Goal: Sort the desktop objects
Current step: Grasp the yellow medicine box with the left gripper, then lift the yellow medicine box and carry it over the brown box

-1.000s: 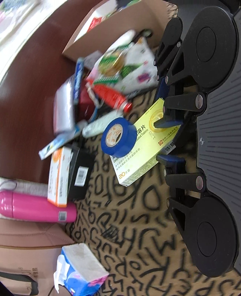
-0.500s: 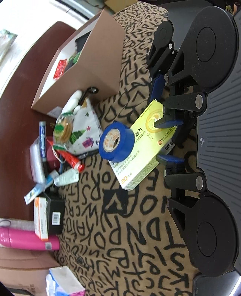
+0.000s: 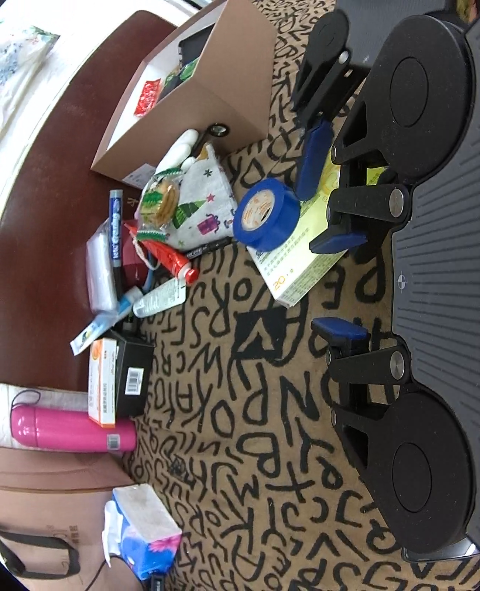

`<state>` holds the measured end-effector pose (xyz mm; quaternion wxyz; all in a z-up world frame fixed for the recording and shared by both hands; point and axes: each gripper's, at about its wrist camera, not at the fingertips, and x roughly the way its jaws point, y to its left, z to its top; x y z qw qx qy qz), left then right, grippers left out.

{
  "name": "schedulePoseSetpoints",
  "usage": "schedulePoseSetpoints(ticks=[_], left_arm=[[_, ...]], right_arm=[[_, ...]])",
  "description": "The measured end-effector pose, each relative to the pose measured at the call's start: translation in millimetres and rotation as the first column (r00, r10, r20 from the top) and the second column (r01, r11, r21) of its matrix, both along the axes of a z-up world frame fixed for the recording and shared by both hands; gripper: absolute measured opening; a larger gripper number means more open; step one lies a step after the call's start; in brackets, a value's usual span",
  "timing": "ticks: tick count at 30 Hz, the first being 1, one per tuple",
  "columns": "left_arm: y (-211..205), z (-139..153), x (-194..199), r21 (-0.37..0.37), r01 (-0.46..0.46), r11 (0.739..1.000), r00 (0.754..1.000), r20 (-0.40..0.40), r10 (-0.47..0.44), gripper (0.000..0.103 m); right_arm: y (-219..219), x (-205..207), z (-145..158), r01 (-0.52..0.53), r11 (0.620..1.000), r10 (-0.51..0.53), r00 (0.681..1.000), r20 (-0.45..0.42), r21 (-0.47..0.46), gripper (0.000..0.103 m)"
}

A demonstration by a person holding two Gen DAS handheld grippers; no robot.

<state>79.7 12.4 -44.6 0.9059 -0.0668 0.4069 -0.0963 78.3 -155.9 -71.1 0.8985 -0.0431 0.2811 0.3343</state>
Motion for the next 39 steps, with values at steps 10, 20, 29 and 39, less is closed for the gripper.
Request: schedulePoseSetpoints(ticks=[10, 20, 29, 39], left_arm=[[-8, -2, 9, -0.029, 0.023, 0.999, 1.0, -0.008, -0.023, 0.071], [-27, -19, 18, -0.073, 0.072, 0.995, 0.994, -0.072, -0.078, 0.058], [-34, -9, -1, -0.045, 0.087, 0.995, 0.994, -0.057, -0.09, 0.057], [-45, 36, -29, -0.058, 0.09, 0.994, 0.995, 0.052, -0.087, 0.05]], right_arm=[[-17, 7, -8, 0.097, 0.995, -0.097, 0.995, 0.003, -0.012, 0.088], [-17, -1, -21, 0.081, 0.995, -0.083, 0.996, -0.04, -0.054, 0.074], [-23, -17, -11, 0.077, 0.997, -0.078, 0.993, -0.084, -0.009, 0.071], [-41, -46, 28, 0.101, 0.994, -0.102, 0.994, 0.035, 0.048, 0.071]])
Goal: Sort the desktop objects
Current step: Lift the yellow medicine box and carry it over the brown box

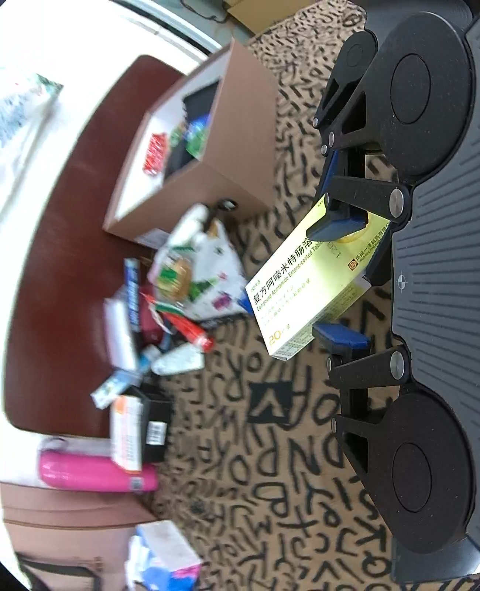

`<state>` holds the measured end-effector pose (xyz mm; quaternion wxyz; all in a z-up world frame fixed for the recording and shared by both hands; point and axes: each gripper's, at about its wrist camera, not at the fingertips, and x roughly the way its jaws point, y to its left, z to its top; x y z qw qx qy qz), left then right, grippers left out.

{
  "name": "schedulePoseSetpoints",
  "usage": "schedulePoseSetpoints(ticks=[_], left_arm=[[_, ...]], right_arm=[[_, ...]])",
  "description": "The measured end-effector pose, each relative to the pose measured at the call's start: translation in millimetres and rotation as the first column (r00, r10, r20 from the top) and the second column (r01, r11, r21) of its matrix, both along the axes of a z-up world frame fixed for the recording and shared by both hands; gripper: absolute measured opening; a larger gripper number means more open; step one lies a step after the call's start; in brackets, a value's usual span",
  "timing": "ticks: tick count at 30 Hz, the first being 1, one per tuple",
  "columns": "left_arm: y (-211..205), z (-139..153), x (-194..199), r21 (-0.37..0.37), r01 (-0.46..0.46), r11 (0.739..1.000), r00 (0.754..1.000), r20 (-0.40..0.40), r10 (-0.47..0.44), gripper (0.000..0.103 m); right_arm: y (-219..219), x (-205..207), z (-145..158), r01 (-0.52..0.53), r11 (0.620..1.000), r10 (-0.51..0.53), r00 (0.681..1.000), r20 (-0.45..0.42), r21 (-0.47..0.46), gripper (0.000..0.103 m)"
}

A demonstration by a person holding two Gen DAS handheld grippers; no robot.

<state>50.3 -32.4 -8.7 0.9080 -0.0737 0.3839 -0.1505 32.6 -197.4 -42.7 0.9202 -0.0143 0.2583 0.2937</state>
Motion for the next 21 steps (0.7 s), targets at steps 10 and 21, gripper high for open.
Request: schedulePoseSetpoints(ticks=[10, 21], left_arm=[[-53, 56, 15, -0.017, 0.09, 0.996, 0.981, 0.174, -0.086, 0.047], [-125, 82, 92, -0.044, 0.223, 0.974, 0.95, 0.233, -0.207, 0.043]], right_arm=[[-43, 4, 45, 0.15, 0.988, -0.154, 0.973, 0.174, 0.038, 0.071], [-97, 62, 69, 0.337, 0.939, -0.345, 0.908, 0.238, 0.076, 0.071]])
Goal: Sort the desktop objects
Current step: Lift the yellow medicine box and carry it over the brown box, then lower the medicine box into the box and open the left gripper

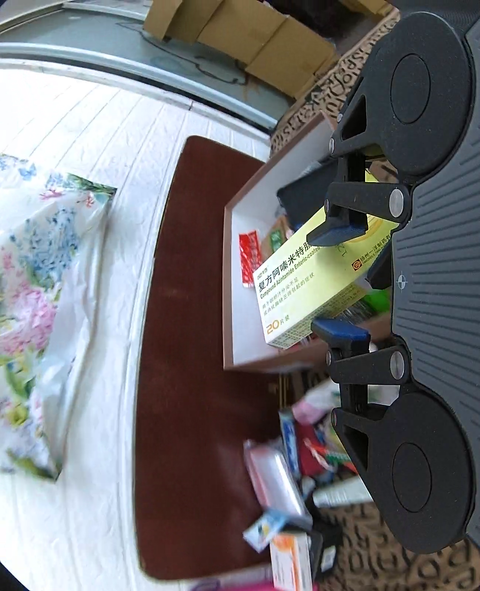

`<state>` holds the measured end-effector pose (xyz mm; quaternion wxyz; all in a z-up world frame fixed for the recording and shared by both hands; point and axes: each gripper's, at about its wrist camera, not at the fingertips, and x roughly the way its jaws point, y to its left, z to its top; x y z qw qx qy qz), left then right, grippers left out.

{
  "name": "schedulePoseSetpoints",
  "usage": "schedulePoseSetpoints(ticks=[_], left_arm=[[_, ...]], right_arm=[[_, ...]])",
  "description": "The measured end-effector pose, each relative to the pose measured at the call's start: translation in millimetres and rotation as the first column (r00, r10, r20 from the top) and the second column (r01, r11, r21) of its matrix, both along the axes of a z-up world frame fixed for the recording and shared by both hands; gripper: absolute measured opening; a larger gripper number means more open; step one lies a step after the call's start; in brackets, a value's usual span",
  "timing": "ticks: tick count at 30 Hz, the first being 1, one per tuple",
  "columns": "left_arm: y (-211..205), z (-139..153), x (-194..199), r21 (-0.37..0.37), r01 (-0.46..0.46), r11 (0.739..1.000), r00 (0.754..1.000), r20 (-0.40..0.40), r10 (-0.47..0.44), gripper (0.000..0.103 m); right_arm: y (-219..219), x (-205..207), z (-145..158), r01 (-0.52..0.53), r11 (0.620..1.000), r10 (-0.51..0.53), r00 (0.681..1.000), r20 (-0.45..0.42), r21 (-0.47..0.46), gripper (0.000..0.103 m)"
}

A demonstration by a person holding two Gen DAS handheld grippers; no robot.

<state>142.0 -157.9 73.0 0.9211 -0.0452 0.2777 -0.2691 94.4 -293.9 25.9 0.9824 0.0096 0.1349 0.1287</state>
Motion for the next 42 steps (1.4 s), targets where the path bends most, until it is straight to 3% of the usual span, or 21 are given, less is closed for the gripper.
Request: schedulePoseSetpoints(ticks=[8, 19, 22, 24, 25, 26, 29, 32, 35, 42], left_arm=[[-33, -18, 74, 0.0, 0.055, 0.998, 0.997, -0.055, -0.055, 0.042], [-45, -46, 152, -0.015, 0.056, 0.998, 0.988, -0.146, -0.058, 0.039], [-48, -47, 165, 0.015, 0.057, 0.998, 0.988, -0.145, -0.054, 0.054], [-49, -49, 171, 0.037, 0.031, 0.999, 0.989, -0.147, -0.025, 0.08], [-46, -50, 171, 0.011, 0.025, 1.0, 0.99, -0.14, -0.023, 0.081], [-43, -49, 170, -0.02, 0.025, 0.999, 0.989, -0.145, -0.027, 0.085], [-37, -49, 163, -0.076, 0.055, 0.996, 0.987, -0.146, -0.065, 0.097], [-38, -46, 150, -0.025, 0.061, 0.998, 0.992, -0.106, -0.063, 0.103], [-36, -46, 135, 0.021, 0.047, 0.999, 0.998, -0.052, -0.046, 0.103], [-26, -45, 117, 0.02, 0.019, 1.0, 0.999, -0.045, -0.018, 0.103]], right_arm=[[-25, 61, -7, 0.073, 0.997, -0.071, 0.994, -0.086, 0.025, 0.071], [-30, 141, -17, 0.073, 0.997, -0.078, 0.973, -0.218, -0.031, 0.071], [-25, 159, -17, 0.07, 0.994, -0.087, 0.968, -0.237, -0.08, 0.071], [-24, 172, -19, 0.055, 0.995, -0.078, 0.955, -0.286, -0.087, 0.071], [-24, 177, -21, 0.045, 0.996, -0.068, 0.944, -0.322, -0.079, 0.074], [-23, 179, -22, 0.042, 0.996, -0.067, 0.936, -0.346, -0.079, 0.084], [-22, 167, -22, 0.076, 0.992, -0.102, 0.952, -0.288, -0.101, 0.097], [-23, 157, -20, 0.113, 0.989, -0.135, 0.958, -0.254, -0.097, 0.101], [-23, 148, -17, 0.156, 0.982, -0.177, 0.957, -0.231, -0.105, 0.102], [-25, 137, -10, 0.177, 0.983, -0.185, 0.951, -0.248, -0.055, 0.103]])
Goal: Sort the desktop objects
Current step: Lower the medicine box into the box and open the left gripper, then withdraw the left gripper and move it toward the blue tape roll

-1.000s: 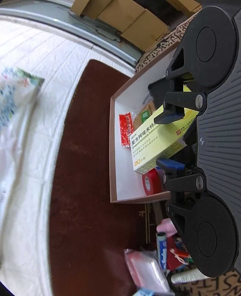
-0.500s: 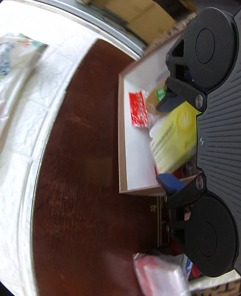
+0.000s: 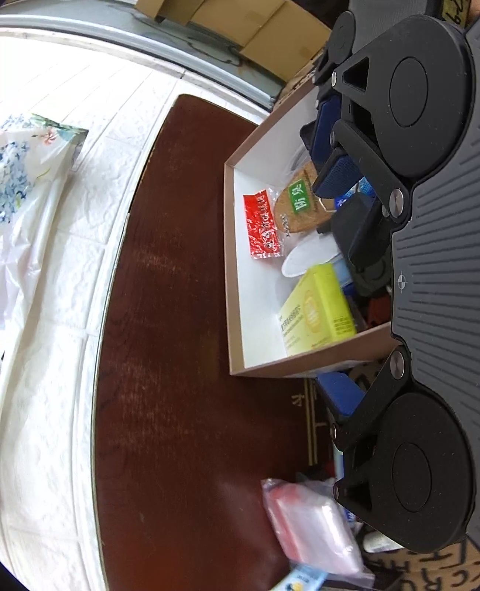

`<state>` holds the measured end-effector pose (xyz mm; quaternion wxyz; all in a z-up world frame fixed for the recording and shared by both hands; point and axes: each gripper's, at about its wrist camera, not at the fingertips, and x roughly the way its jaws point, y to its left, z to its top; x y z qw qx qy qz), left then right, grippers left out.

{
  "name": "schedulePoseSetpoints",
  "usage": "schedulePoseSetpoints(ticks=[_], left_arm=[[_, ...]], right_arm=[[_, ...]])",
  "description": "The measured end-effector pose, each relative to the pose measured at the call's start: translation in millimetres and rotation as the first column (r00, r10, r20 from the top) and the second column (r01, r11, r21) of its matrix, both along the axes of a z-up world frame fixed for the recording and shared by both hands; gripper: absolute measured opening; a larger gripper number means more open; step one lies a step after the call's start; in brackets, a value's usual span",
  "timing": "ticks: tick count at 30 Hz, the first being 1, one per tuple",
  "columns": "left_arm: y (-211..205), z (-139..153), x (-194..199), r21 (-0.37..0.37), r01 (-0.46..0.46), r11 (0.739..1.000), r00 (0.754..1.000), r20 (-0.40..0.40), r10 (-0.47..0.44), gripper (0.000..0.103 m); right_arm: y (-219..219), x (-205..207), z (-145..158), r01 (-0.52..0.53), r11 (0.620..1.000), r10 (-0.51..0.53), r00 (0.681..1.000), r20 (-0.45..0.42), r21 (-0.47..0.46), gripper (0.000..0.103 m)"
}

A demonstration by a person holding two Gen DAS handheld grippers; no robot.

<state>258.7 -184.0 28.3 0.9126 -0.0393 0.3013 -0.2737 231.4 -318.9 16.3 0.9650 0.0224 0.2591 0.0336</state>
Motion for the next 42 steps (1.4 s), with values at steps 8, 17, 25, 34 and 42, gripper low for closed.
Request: schedulePoseSetpoints(ticks=[8, 17, 25, 34, 42], left_arm=[[4, 4, -22, 0.017, -0.02, 1.0, 1.0, 0.01, 0.02, 0.103], [6, 13, -48, 0.042, -0.047, 0.998, 0.998, 0.035, 0.045, 0.103], [10, 18, -76, 0.066, -0.092, 0.994, 0.995, 0.046, 0.089, 0.103], [25, 12, -120, 0.094, -0.134, 0.986, 0.99, 0.057, 0.13, 0.103], [44, -4, -152, 0.084, -0.178, 0.98, 0.984, -0.005, 0.179, 0.103]], right_arm=[[4, -19, 4, 0.01, 1.0, -0.01, 1.0, 0.008, 0.013, 0.103], [4, -41, 9, 0.021, 0.999, -0.022, 1.0, 0.007, 0.049, 0.103], [8, -67, 9, 0.027, 0.997, -0.028, 1.0, 0.015, 0.076, 0.103], [28, -103, 1, -0.012, 1.0, 0.011, 1.0, 0.029, 0.029, 0.103], [44, -137, -7, -0.107, 0.994, 0.106, 0.994, 0.031, 0.025, 0.103]])
